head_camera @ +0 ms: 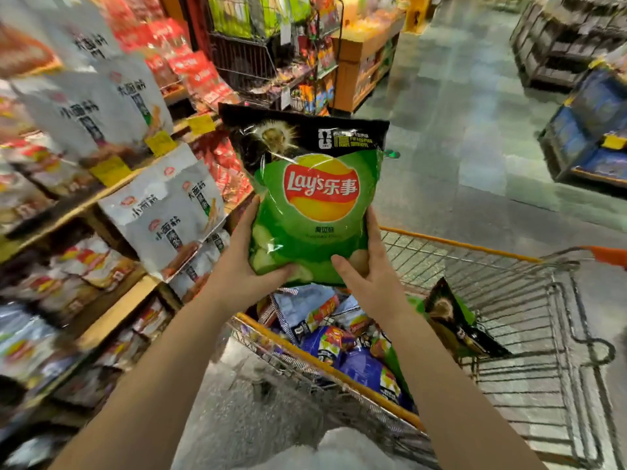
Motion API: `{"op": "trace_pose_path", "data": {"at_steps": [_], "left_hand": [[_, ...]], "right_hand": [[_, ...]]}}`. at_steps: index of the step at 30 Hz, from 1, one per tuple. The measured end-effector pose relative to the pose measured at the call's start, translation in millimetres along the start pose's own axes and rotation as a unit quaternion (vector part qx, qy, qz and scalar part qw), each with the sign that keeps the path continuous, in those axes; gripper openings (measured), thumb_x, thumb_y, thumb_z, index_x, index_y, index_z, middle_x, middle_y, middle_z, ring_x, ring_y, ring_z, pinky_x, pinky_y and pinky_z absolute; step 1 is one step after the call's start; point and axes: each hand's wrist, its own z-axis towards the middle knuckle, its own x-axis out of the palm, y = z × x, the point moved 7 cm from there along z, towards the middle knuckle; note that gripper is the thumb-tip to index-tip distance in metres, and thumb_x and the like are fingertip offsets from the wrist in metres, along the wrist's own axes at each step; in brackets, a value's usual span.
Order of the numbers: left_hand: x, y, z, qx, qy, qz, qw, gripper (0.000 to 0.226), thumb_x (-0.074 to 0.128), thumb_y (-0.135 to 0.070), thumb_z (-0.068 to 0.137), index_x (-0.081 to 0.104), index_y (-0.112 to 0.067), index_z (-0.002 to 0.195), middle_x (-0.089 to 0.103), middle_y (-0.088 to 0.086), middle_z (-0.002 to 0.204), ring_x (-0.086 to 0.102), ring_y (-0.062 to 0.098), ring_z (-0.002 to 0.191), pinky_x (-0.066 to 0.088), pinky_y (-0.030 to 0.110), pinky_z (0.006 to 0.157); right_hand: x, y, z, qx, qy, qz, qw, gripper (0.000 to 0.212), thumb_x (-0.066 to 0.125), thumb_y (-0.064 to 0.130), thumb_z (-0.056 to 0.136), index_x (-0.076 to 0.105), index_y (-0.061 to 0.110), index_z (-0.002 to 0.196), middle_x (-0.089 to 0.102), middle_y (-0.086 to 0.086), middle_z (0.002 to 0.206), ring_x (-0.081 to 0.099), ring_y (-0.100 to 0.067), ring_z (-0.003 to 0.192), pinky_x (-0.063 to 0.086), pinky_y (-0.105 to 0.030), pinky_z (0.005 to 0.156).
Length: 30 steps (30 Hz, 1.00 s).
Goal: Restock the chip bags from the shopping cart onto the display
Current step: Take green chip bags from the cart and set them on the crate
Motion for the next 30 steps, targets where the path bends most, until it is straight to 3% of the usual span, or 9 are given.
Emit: {"op": "trace_pose_path", "data": {"at_steps": [3, 6, 9, 12, 16, 18, 23, 28, 30], "left_hand": [[-38.4, -0.4, -38.1, -0.014, -0.055, -0.021, 0.998, 0.102, 0.079, -0.043, 0.069, 0.012, -0.045, 0.146, 0.044, -0.01, 0.141, 0.052, 0.001, 0.119, 0.05, 0.028, 0.096], [-76.3, 0.4, -87.3, -0.025, -0.119, -0.044, 0.992, 0.094, 0.072, -0.051, 0.067, 0.016, -0.044, 0.142, 0.045, -0.009, 0.141, 0.051, 0.003, 0.122, 0.049, 0.026, 0.096], [-108.3, -0.9, -146.6, -0.027, -0.174, -0.083, 0.981, 0.09, 0.066, -0.046, 0.072, 0.017, -0.029, 0.146, 0.046, -0.013, 0.137, 0.053, 0.0, 0.119, 0.049, 0.018, 0.087], [-141.1, -4.2, -217.4, -0.042, -0.233, -0.071, 0.969, 0.092, 0.063, -0.053, 0.072, 0.019, -0.027, 0.148, 0.045, -0.014, 0.139, 0.052, -0.005, 0.118, 0.048, 0.013, 0.083], [-178.3, -4.2, -322.4, -0.079, -0.309, -0.035, 0.947, 0.094, 0.065, -0.066, 0.069, 0.021, -0.037, 0.148, 0.042, -0.009, 0.145, 0.048, 0.007, 0.127, 0.047, 0.039, 0.1], [-191.4, -8.1, -375.4, -0.092, -0.345, -0.014, 0.934, 0.088, 0.064, -0.064, 0.073, 0.022, -0.04, 0.146, 0.042, -0.012, 0.144, 0.046, 0.004, 0.128, 0.045, 0.042, 0.102], [-220.7, -24.6, -483.3, -0.096, -0.424, -0.01, 0.9, 0.083, 0.064, -0.05, 0.078, 0.02, -0.038, 0.147, 0.044, -0.015, 0.139, 0.05, 0.001, 0.122, 0.05, 0.032, 0.096], [-238.9, -34.1, -564.8, -0.107, -0.509, 0.008, 0.854, 0.073, 0.062, -0.043, 0.078, 0.021, -0.046, 0.139, 0.041, -0.03, 0.126, 0.049, -0.019, 0.107, 0.05, 0.01, 0.08], [-249.3, -34.4, -588.8, -0.113, -0.531, 0.007, 0.84, 0.076, 0.06, -0.041, 0.077, 0.021, -0.043, 0.142, 0.041, -0.028, 0.128, 0.049, -0.015, 0.109, 0.048, 0.007, 0.077]], "right_hand": [[40.7, 24.2, -5.8, -0.023, 0.061, 0.044, 0.997, 0.082, 0.064, 0.049, 0.079, 0.008, 0.069, 0.134, 0.031, 0.007, 0.151, 0.037, -0.009, 0.135, 0.039, -0.045, 0.109], [84.6, 43.7, -19.3, -0.034, 0.117, 0.064, 0.991, 0.084, 0.065, 0.054, 0.074, 0.011, 0.067, 0.137, 0.03, 0.011, 0.152, 0.037, -0.009, 0.136, 0.04, -0.046, 0.107], [129.2, 70.9, -45.0, -0.051, 0.168, 0.097, 0.98, 0.08, 0.067, 0.05, 0.078, 0.014, 0.069, 0.134, 0.03, 0.013, 0.15, 0.037, -0.006, 0.135, 0.04, -0.039, 0.108], [175.2, 101.3, -84.7, -0.073, 0.236, 0.102, 0.964, 0.079, 0.065, 0.042, 0.083, 0.011, 0.056, 0.139, 0.03, 0.016, 0.147, 0.039, 0.004, 0.13, 0.041, -0.023, 0.105], [228.8, 134.5, -150.6, -0.086, 0.311, 0.09, 0.942, 0.082, 0.066, 0.039, 0.084, 0.008, 0.056, 0.141, 0.043, 0.016, 0.136, 0.047, 0.007, 0.118, 0.041, -0.023, 0.101], [253.4, 154.5, -184.3, -0.104, 0.343, 0.086, 0.93, 0.082, 0.066, 0.031, 0.087, 0.008, 0.054, 0.14, 0.049, 0.002, 0.124, 0.05, 0.002, 0.107, 0.042, -0.016, 0.095], [314.8, 202.7, -265.3, -0.119, 0.429, 0.123, 0.887, 0.08, 0.067, 0.049, 0.081, 0.01, 0.07, 0.132, 0.045, 0.011, 0.132, 0.048, -0.004, 0.119, 0.043, -0.041, 0.105], [361.6, 239.4, -321.8, -0.143, 0.489, 0.143, 0.848, 0.077, 0.064, 0.046, 0.077, 0.012, 0.067, 0.129, 0.038, 0.018, 0.142, 0.041, 0.002, 0.128, 0.039, -0.033, 0.109], [381.3, 251.3, -336.7, -0.152, 0.507, 0.145, 0.836, 0.078, 0.064, 0.046, 0.077, 0.012, 0.065, 0.133, 0.035, 0.019, 0.144, 0.039, 0.003, 0.129, 0.039, -0.034, 0.109]]}}
